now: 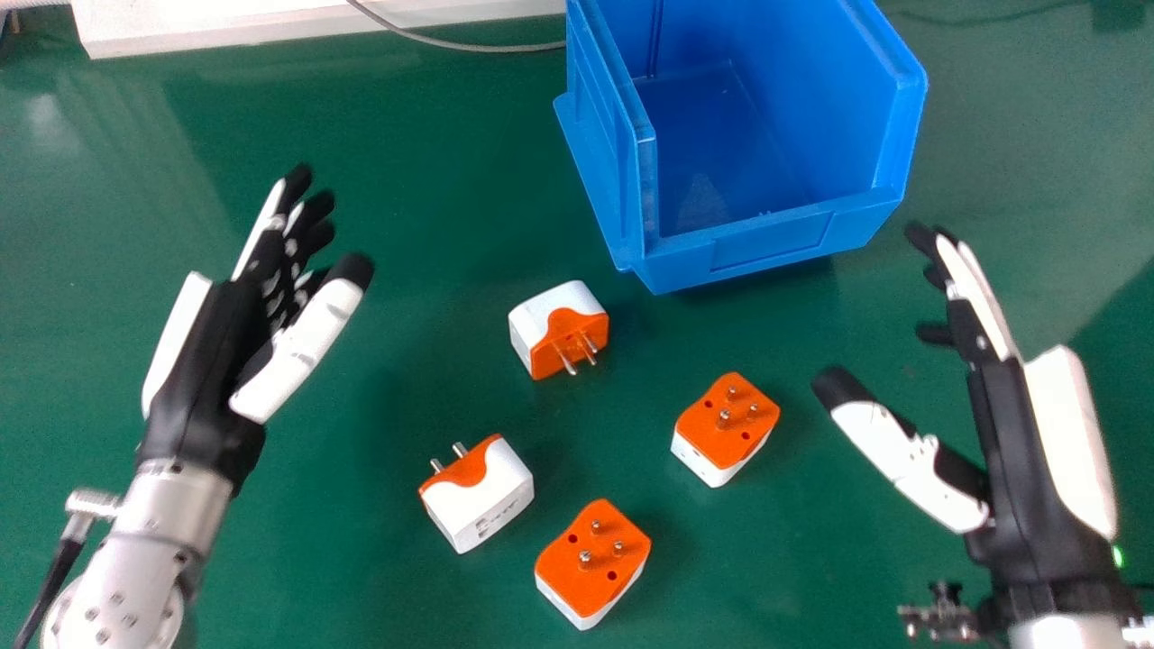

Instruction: Pick all objects and put in blue box

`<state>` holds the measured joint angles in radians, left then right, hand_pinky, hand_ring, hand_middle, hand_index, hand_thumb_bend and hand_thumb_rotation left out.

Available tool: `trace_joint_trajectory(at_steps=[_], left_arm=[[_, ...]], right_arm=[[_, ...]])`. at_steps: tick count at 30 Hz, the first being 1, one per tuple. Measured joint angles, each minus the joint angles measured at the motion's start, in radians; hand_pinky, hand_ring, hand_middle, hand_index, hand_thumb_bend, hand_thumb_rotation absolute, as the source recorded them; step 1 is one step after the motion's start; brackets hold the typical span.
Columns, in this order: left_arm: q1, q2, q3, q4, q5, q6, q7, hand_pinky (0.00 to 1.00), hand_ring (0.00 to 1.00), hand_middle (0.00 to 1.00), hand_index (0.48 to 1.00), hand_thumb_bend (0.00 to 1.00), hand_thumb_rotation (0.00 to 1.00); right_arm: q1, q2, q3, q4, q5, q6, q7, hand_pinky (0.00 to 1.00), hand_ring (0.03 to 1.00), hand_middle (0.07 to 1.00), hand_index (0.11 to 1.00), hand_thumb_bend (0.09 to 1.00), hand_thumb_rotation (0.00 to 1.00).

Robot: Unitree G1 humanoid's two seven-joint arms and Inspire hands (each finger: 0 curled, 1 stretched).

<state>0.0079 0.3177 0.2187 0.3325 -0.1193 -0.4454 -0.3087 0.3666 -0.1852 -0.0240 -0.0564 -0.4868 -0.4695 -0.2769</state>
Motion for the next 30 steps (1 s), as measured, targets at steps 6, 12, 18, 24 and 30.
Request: trace_joint_trajectory(at_steps=[6, 12, 18, 24, 30], left_arm=[[0.069, 0.009, 0.017, -0.078, -0.001, 0.008, -0.006, 0.85, 0.94, 0.95, 0.971, 0.56, 0.67], [0.097, 0.008, 0.021, -0.125, -0.001, 0.044, -0.003, 0.85, 0.93, 0.94, 0.961, 0.57, 0.68], [0.097, 0.007, 0.021, -0.148, -0.005, 0.068, 0.0, 0.86, 0.93, 0.95, 0.962, 0.58, 0.68], [0.106, 0.004, 0.021, -0.166, -0.019, 0.089, 0.002, 0.88, 0.94, 0.95, 0.968, 0.59, 0.71], [0.112, 0.003, 0.02, -0.169, -0.019, 0.09, 0.003, 0.89, 0.94, 0.95, 0.969, 0.6, 0.72]], right_arm=[[0.072, 0.028, 0.009, -0.062, 0.002, -0.003, -0.007, 0.78, 0.91, 0.951, 0.918, 0.471, 0.82], [0.083, 0.039, 0.011, -0.068, 0.009, 0.001, -0.004, 0.8, 0.921, 0.959, 0.93, 0.468, 0.84], [0.062, 0.031, 0.008, -0.067, 0.01, 0.027, 0.021, 0.81, 0.92, 0.957, 0.93, 0.465, 0.83], [0.046, 0.019, 0.009, -0.067, 0.009, 0.04, 0.031, 0.8, 0.915, 0.949, 0.919, 0.483, 0.81], [0.049, 0.022, 0.027, -0.07, 0.0, 0.052, 0.038, 0.8, 0.912, 0.944, 0.913, 0.498, 0.78]])
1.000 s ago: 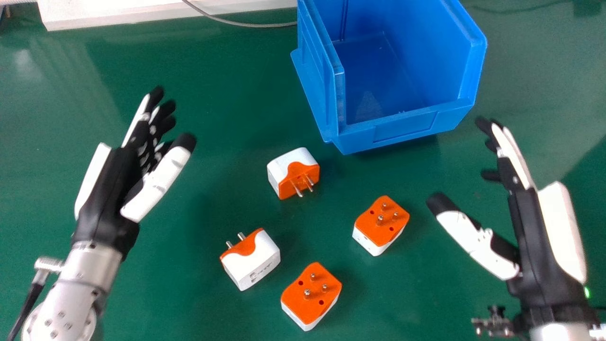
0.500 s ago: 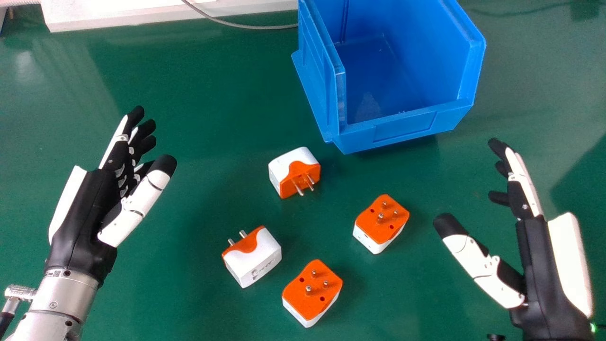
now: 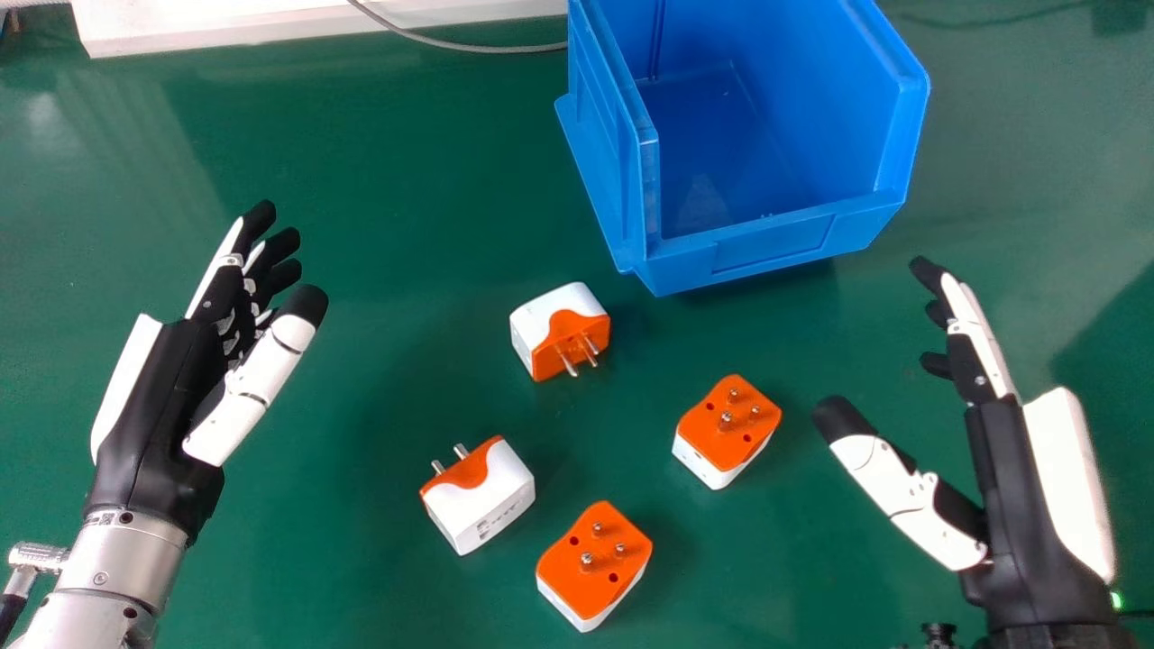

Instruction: Pick all objects and put in blue box

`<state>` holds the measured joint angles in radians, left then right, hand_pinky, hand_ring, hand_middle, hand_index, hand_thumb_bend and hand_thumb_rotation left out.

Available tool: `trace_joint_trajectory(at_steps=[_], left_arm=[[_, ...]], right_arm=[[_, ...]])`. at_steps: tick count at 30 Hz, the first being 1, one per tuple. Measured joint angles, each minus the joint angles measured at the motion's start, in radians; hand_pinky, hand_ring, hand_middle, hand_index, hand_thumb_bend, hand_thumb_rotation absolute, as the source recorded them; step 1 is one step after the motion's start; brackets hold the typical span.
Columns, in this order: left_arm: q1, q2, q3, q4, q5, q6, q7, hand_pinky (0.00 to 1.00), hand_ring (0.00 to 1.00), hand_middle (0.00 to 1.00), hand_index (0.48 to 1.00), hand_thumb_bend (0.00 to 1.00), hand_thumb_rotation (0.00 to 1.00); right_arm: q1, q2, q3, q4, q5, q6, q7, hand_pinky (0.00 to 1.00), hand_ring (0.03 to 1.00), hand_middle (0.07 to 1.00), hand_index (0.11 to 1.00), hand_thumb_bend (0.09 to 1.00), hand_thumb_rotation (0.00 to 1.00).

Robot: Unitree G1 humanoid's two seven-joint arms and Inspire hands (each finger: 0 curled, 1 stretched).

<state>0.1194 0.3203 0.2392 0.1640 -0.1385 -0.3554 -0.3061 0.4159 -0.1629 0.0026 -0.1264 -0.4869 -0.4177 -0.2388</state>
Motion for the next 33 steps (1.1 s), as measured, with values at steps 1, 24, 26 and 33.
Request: trace_joint_trajectory(at_steps=[1, 24, 26, 33], left_arm=[[0.002, 0.0, 0.0, -0.003, 0.0, 0.001, 0.0, 0.89, 0.94, 0.95, 0.968, 0.61, 0.72], [0.029, 0.001, 0.005, -0.025, 0.011, 0.014, 0.024, 0.91, 0.95, 0.95, 0.966, 0.61, 0.74], [0.027, 0.002, 0.005, -0.014, 0.011, 0.007, 0.023, 0.91, 0.95, 0.94, 0.964, 0.6, 0.75], [0.026, 0.002, 0.004, -0.017, 0.018, 0.004, 0.024, 0.91, 0.95, 0.94, 0.962, 0.6, 0.75]], right_arm=[[0.0, 0.001, 0.003, 0.0, -0.003, 0.003, -0.001, 0.8, 0.912, 0.943, 0.913, 0.5, 0.78], [-0.016, 0.043, 0.121, 0.016, -0.214, 0.152, -0.078, 0.79, 0.896, 0.935, 0.91, 0.52, 0.78], [-0.027, 0.043, 0.135, 0.02, -0.235, 0.177, -0.081, 0.79, 0.896, 0.935, 0.91, 0.524, 0.78], [-0.062, 0.043, 0.175, 0.027, -0.269, 0.273, -0.081, 0.8, 0.895, 0.935, 0.909, 0.504, 0.77]])
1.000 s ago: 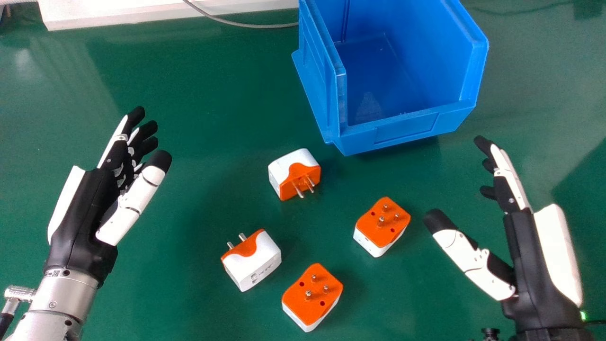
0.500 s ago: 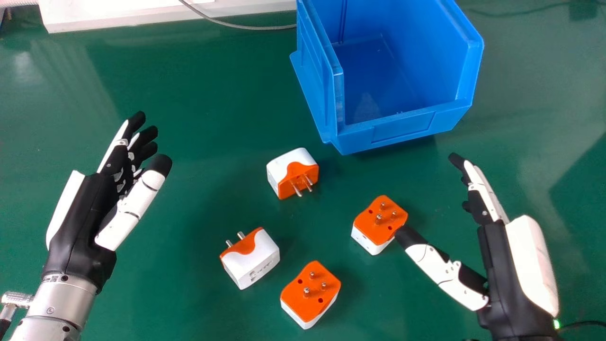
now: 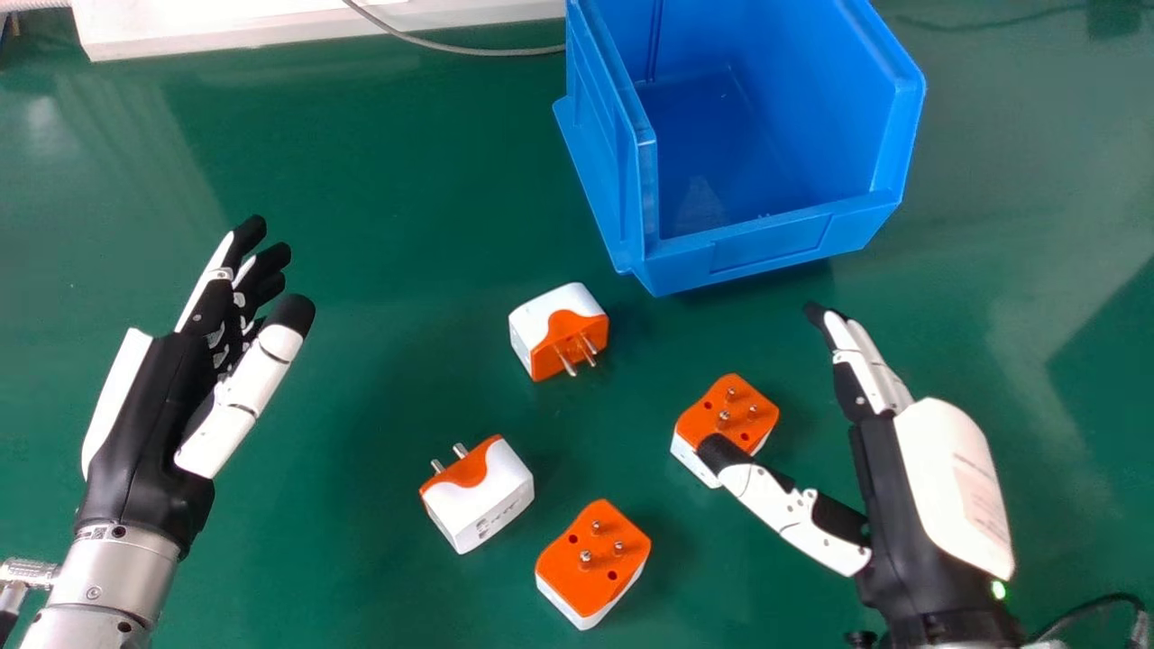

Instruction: Pick all objects and put in blue box

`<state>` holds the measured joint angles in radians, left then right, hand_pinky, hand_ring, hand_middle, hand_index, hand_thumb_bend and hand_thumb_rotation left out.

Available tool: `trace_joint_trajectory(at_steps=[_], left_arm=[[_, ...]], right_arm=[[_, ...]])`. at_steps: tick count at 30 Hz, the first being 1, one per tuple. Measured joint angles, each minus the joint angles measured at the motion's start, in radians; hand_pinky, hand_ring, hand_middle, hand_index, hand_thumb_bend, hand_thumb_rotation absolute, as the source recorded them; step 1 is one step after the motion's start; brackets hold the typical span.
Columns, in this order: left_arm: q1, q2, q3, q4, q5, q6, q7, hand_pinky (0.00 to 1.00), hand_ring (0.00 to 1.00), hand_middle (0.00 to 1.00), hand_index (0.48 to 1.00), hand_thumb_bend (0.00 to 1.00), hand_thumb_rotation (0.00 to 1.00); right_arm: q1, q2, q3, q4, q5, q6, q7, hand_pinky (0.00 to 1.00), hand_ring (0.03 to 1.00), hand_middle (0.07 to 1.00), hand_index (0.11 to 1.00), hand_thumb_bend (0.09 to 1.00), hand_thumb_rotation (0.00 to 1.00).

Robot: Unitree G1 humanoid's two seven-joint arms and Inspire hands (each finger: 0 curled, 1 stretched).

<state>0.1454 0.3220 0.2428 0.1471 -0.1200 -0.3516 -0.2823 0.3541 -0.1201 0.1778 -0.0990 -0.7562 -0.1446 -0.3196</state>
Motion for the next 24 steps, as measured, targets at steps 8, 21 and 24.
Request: trace_joint_trajectory(at_steps=[8, 21, 24], left_arm=[[-0.004, 0.001, 0.0, 0.004, 0.0, -0.009, -0.005, 0.92, 0.95, 0.94, 0.965, 0.59, 0.76], [-0.012, 0.003, 0.0, 0.002, 0.0, -0.008, -0.024, 0.93, 0.96, 0.95, 0.971, 0.59, 0.77], [-0.013, 0.005, 0.001, 0.002, 0.0, -0.007, -0.024, 0.93, 0.96, 0.95, 0.972, 0.6, 0.77]], right_arm=[[-0.036, -0.003, 0.054, 0.005, -0.052, 0.131, 0.016, 0.81, 0.9, 0.947, 0.906, 0.495, 0.7], [-0.112, 0.003, 0.14, 0.046, -0.159, 0.355, 0.021, 0.85, 0.916, 0.962, 0.916, 0.507, 0.59], [-0.128, 0.003, 0.156, 0.063, -0.163, 0.397, 0.021, 0.86, 0.919, 0.965, 0.917, 0.506, 0.58]])
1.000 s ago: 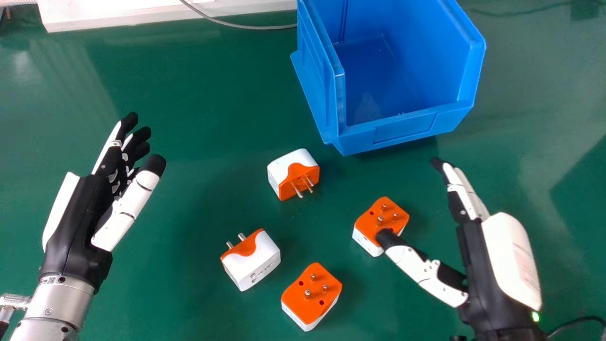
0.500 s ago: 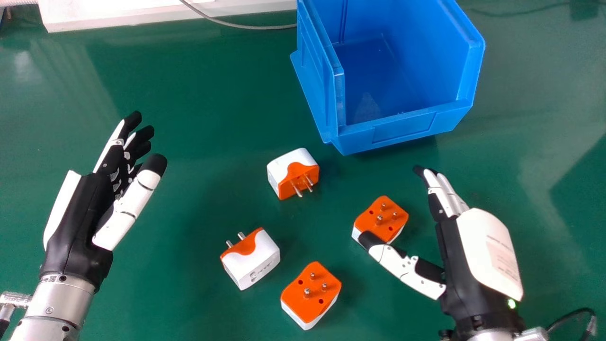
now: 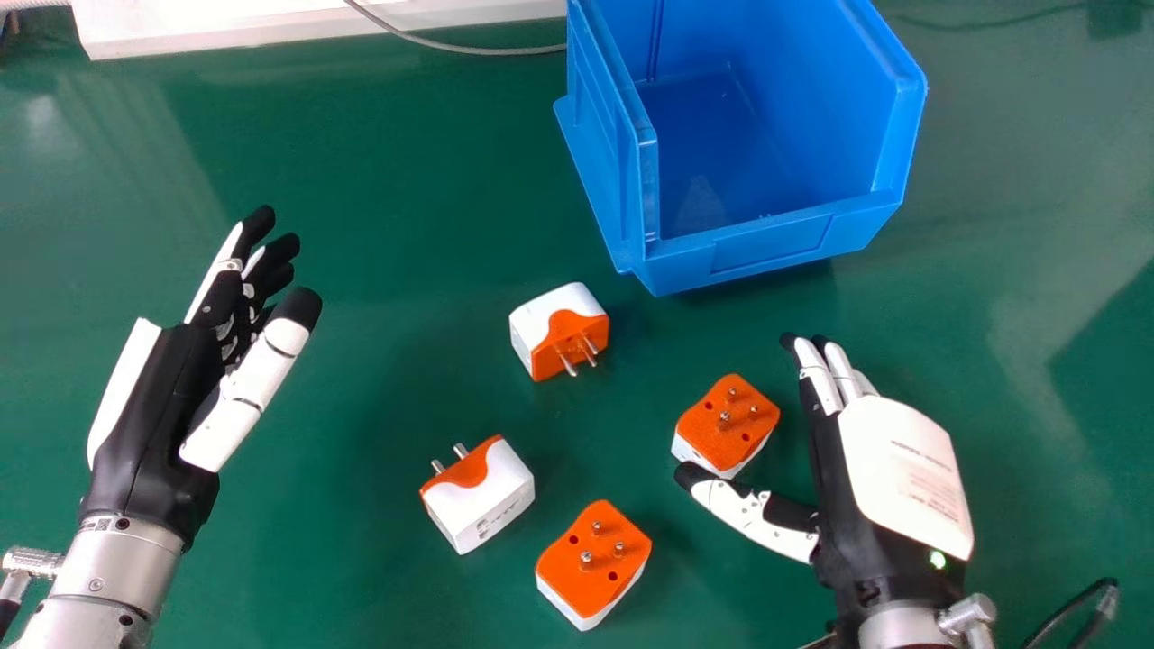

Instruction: Pick all objects and put in blue box

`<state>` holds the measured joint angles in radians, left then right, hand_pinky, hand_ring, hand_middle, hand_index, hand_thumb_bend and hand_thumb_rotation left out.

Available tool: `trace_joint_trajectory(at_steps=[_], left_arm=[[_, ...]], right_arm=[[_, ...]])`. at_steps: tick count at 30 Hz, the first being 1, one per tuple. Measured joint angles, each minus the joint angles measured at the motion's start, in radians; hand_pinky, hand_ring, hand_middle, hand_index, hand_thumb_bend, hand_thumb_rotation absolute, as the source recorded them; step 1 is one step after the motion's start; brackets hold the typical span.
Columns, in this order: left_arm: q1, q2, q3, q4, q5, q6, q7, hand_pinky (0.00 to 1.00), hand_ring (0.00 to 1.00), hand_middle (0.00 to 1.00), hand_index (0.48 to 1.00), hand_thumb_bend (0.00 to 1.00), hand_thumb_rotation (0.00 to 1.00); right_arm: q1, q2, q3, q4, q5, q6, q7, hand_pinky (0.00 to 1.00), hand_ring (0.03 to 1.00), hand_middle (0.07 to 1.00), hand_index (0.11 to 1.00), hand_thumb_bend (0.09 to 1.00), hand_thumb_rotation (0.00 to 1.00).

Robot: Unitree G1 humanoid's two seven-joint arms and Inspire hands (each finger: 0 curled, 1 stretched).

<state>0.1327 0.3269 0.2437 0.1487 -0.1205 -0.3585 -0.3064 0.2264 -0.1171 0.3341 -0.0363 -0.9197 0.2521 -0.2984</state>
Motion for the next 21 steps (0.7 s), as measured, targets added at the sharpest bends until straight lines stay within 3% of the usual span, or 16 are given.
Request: trace_joint_trajectory(at_steps=[14, 21], left_arm=[[-0.001, 0.004, 0.001, 0.0, -0.001, 0.002, -0.002, 0.94, 0.96, 0.95, 0.977, 0.6, 0.79], [-0.004, 0.004, 0.002, 0.0, -0.008, 0.003, -0.014, 0.95, 0.96, 0.95, 0.977, 0.6, 0.79]], right_arm=[[-0.059, -0.008, 0.074, 0.08, -0.073, 0.118, -0.024, 0.85, 0.923, 0.961, 0.911, 0.502, 0.54], [-0.097, -0.01, 0.099, 0.122, -0.09, 0.154, -0.04, 0.85, 0.912, 0.949, 0.901, 0.503, 0.53]])
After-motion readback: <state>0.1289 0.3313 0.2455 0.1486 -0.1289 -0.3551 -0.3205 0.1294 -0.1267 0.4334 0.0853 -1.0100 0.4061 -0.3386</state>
